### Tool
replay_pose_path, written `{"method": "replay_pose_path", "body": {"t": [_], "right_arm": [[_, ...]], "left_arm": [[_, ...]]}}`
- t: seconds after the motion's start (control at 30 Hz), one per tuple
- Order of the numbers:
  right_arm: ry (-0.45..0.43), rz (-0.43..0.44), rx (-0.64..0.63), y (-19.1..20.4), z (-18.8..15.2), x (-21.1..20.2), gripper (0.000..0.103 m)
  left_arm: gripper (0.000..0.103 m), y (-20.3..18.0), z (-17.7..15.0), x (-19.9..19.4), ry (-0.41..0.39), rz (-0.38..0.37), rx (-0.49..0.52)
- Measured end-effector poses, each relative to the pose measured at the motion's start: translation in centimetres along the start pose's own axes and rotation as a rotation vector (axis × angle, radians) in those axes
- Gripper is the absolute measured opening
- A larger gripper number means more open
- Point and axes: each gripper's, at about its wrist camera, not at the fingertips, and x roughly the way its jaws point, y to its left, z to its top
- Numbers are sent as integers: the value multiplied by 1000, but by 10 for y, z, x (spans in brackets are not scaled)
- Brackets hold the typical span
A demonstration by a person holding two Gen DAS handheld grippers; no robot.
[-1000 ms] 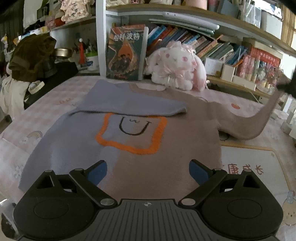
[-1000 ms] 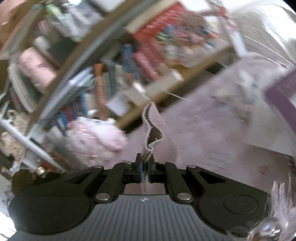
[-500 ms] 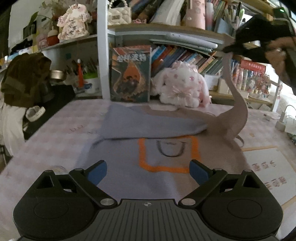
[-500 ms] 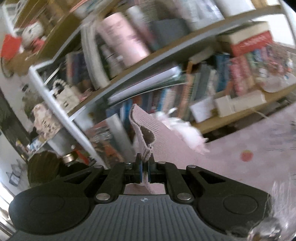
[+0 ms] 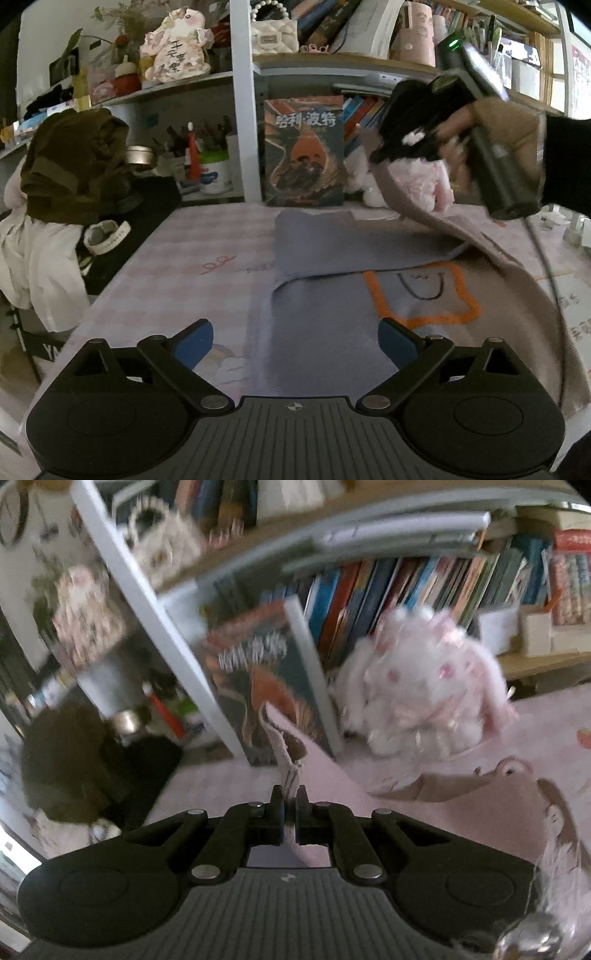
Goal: Fold clothes
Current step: 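Lift the beige sleeve with the right gripper and lay it across the body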
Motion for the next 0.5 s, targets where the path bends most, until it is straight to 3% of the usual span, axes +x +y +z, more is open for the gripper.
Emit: {"method": "replay_pose_path", "body": {"t": [0.27,0.37,0.43,0.5], "right_arm": [[147,-89,-45,20,-35,61,6],[224,-82,-60,23,-45,71,21],[271,-51,-88,28,-51,73,44],[258,-28,-144,34,-55,63,48]], "left_arm": [[98,23,-5,1,13,12,15],[98,26,-4,3,11,0,24],[98,26,-3,4,1,-15,32],[98,25,-1,6,-8,-35,37]]}}
